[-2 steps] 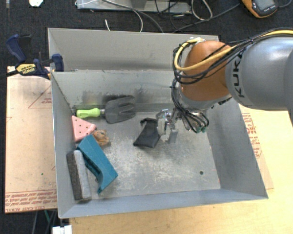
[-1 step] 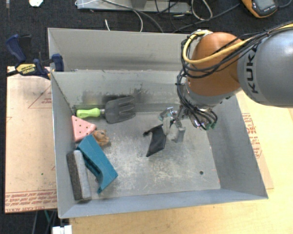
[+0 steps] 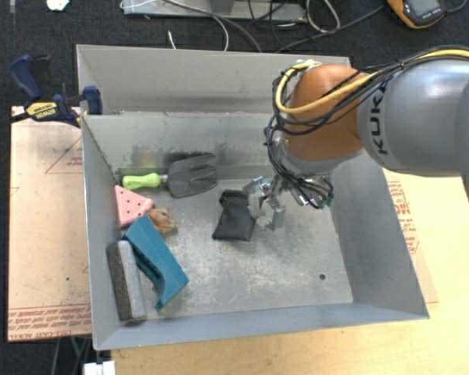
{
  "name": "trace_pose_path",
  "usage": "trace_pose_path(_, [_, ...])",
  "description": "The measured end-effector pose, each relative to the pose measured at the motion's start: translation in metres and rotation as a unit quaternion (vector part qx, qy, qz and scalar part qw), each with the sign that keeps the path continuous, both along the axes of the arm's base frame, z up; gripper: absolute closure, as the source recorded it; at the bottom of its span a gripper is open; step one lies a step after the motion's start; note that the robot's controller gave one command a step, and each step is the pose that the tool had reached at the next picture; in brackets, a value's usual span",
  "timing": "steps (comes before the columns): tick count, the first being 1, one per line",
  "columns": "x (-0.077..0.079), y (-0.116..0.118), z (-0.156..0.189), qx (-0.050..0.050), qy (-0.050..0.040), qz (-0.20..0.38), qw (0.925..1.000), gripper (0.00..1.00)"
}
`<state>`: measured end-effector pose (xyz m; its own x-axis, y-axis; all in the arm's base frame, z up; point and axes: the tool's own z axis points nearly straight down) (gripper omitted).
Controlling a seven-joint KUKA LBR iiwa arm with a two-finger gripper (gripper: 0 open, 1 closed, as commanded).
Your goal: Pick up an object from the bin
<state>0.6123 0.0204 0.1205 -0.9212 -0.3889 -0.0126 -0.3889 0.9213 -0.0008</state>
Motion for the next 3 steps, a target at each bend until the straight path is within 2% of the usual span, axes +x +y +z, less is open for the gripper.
trace_pose_path(1, [-0.015,0.010,0.047,0.001,0.0027,-0.037,0.9993,1.00])
trace_pose_path(2, [0.013,0.033,0.010,0.001,-0.0018,0.012,0.9999,1.00])
trace_pose_path(3, [0.002,0.022,0.017,0.001,0.0030,0.032,0.9995,1.00])
